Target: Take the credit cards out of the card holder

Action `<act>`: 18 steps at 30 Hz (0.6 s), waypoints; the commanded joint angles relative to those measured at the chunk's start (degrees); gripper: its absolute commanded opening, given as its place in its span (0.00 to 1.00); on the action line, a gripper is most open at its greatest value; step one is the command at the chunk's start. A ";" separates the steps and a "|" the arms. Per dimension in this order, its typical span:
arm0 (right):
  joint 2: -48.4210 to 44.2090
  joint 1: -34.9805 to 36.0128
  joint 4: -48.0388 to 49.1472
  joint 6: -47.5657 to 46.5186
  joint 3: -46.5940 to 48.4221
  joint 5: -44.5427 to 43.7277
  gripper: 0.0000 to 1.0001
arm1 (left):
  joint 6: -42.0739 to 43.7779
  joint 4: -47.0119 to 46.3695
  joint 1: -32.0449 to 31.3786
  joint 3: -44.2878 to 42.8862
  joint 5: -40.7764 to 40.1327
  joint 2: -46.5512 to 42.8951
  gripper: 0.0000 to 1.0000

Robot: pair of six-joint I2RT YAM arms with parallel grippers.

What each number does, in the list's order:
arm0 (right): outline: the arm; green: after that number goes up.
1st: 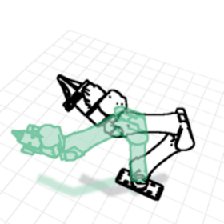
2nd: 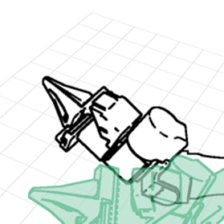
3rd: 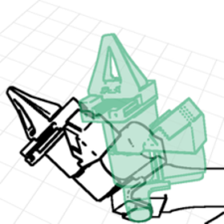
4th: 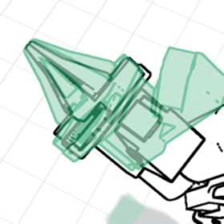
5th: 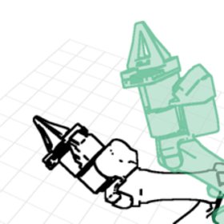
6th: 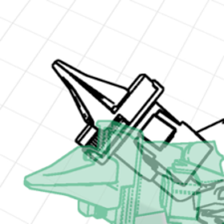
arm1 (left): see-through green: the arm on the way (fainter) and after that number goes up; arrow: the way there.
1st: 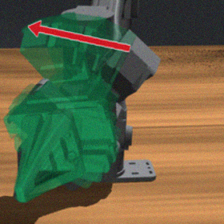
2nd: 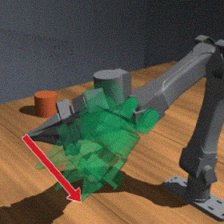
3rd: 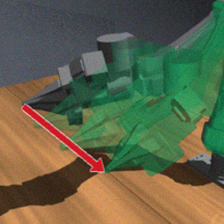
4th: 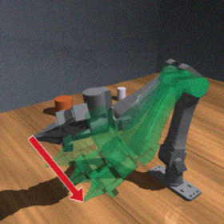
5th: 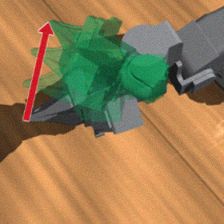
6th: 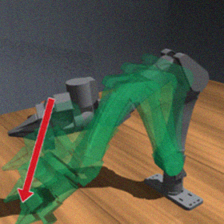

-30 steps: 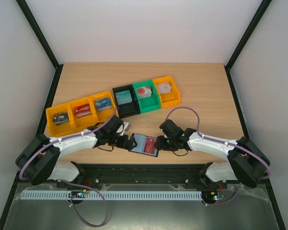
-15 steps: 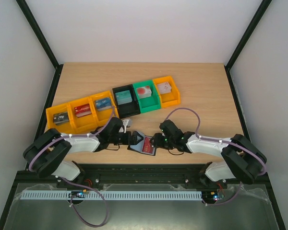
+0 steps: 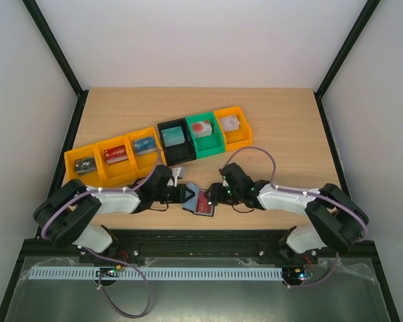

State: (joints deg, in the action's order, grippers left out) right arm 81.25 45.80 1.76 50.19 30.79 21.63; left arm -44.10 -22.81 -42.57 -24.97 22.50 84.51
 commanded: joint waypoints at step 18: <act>-26.35 -19.77 -1.89 -28.89 19.42 36.37 0.95 | 27.86 6.29 8.01 -19.86 21.23 -31.61 0.02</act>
State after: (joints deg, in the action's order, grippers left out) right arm 54.76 26.46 2.74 29.74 44.77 50.09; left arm -24.58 -13.52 -35.00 -40.64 37.06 55.53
